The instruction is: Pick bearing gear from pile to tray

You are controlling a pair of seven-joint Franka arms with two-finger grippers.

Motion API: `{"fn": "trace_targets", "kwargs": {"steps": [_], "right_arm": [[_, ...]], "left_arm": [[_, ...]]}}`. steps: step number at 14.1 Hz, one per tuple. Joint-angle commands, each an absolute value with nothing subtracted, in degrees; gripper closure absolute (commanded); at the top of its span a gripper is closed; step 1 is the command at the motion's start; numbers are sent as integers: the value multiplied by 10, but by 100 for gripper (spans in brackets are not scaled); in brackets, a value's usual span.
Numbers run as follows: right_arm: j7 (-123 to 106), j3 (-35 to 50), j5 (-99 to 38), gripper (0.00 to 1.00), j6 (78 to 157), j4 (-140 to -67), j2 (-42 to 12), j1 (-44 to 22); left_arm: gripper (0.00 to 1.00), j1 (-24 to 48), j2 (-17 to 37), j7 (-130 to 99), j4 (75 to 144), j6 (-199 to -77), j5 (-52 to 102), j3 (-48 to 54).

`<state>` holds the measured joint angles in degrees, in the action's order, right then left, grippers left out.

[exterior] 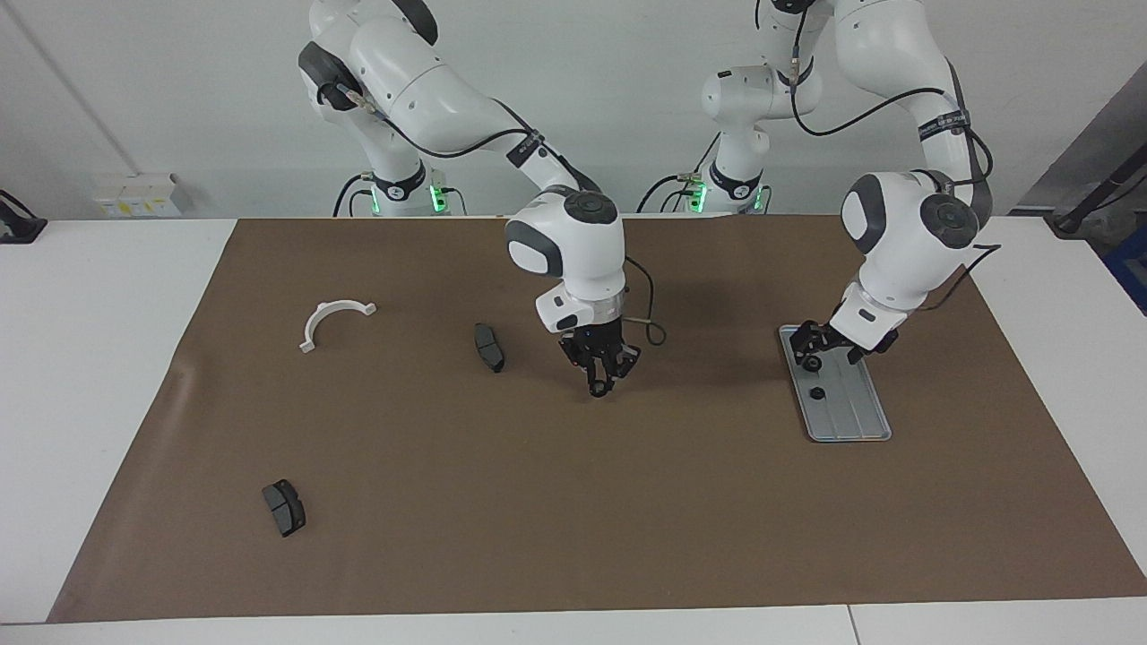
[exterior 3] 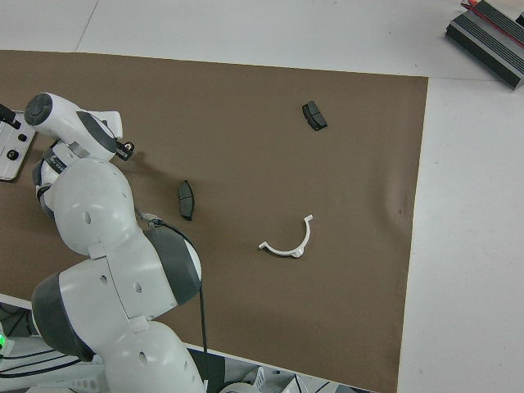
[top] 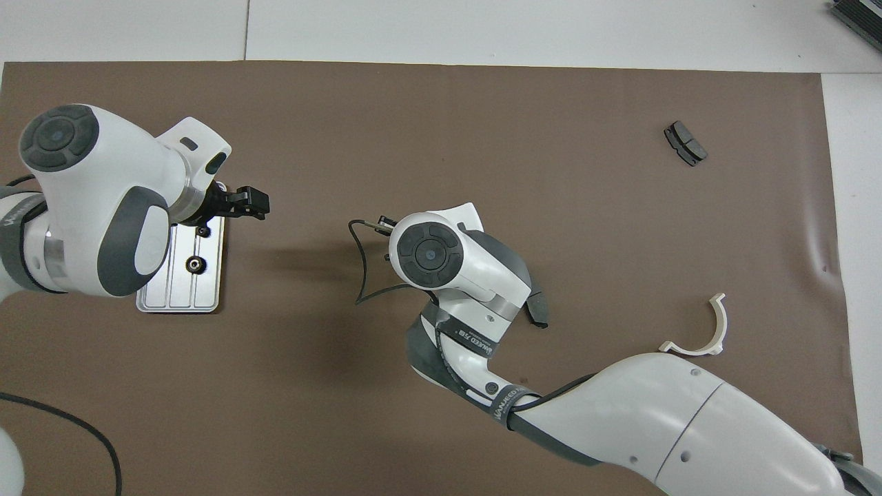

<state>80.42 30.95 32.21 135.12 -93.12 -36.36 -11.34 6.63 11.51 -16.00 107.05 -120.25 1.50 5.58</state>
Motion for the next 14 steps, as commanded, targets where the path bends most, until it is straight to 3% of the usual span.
{"fn": "trace_targets", "kwargs": {"steps": [1,7,10,14], "right_arm": [[815,317,359,0,1347,-934,-367,-106],[674,292,352,0,1263,-936,-275,-69],[525,209,233,0,1250,-937,-223,-69],[326,101,115,0,1200,-938,-172,-69]], "left_arm": [[0,84,135,-202,1028,-1180,27,48],[0,163,200,-330,916,-1147,44,46],[0,223,259,-394,853,-1134,26,43],[2,274,287,-428,853,-1162,2,43]]}}
